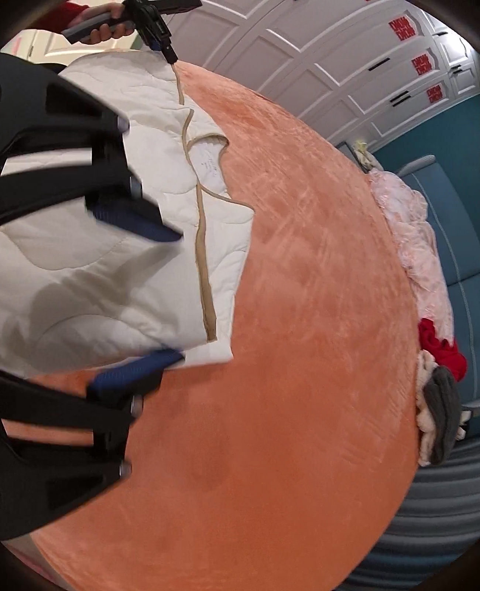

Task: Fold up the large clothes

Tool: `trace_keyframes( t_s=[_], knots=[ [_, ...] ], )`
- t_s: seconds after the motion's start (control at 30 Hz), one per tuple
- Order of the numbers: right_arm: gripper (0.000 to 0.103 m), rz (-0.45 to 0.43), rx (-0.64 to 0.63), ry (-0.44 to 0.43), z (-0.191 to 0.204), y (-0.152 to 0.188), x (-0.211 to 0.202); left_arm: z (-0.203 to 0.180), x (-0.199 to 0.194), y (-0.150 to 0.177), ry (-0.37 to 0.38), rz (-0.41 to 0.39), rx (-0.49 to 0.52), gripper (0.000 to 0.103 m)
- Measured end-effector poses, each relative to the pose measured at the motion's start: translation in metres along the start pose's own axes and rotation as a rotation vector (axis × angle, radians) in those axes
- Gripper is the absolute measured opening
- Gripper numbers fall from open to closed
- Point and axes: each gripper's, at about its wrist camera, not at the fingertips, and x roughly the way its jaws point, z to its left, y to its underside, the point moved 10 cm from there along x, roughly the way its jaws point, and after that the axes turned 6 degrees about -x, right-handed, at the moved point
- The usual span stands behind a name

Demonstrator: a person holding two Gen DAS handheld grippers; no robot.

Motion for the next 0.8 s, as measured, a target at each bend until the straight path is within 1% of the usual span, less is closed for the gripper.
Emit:
trace_keyframes(
  t_s=[0.03,0.07,0.1,0.17,0.23,0.27,0.33,0.4,0.47,0.5,0.57,0.63,0.7,0.8],
  knots=[
    [0.017,0.014,-0.008,-0.004,0.002,0.000,0.003,0.000,0.000,-0.002,-0.008,-0.006,0.010,0.014],
    [0.008,0.015,-0.014,-0.013,0.004,-0.001,0.003,-0.001,-0.003,-0.004,-0.014,-0.016,0.022,0.009],
    [0.007,-0.007,-0.018,-0.010,0.005,-0.005,-0.001,-0.003,-0.006,-0.008,-0.016,-0.032,0.028,0.007],
    [0.006,-0.055,-0.024,-0.011,0.009,-0.016,-0.013,-0.010,-0.016,-0.019,-0.004,-0.074,0.039,0.006],
    [0.006,-0.125,-0.007,-0.015,0.009,-0.035,-0.029,-0.019,-0.029,-0.034,0.000,-0.128,0.057,0.005],
    [0.006,-0.146,-0.002,-0.006,0.009,-0.043,-0.032,-0.022,-0.032,-0.041,0.001,-0.143,0.058,0.005],
    [0.006,-0.156,0.008,0.013,0.005,-0.053,-0.029,-0.028,-0.032,-0.057,-0.004,-0.168,0.055,0.005],
    [0.006,-0.131,0.029,0.030,-0.002,-0.054,-0.013,-0.030,-0.020,-0.064,-0.035,-0.162,0.062,0.005],
    [0.006,-0.090,0.043,0.054,-0.008,-0.046,0.009,-0.027,0.004,-0.064,-0.089,-0.133,0.073,0.005],
    [0.006,-0.070,0.049,0.065,-0.011,-0.039,0.020,-0.023,0.019,-0.061,-0.121,-0.115,0.079,0.005],
    [0.006,-0.035,0.052,0.093,-0.016,-0.028,0.040,-0.015,0.044,-0.053,-0.163,-0.092,0.080,0.005],
    [0.006,-0.015,0.055,0.110,-0.022,-0.018,0.053,-0.005,0.063,-0.045,-0.190,-0.071,0.072,0.006],
    [0.007,-0.004,0.067,0.107,-0.027,-0.011,0.063,0.005,0.078,-0.038,-0.208,-0.059,0.068,0.006],
    [0.008,0.001,0.067,0.105,-0.028,-0.005,0.072,0.018,0.093,-0.031,-0.209,-0.048,0.049,0.007]
  ],
)
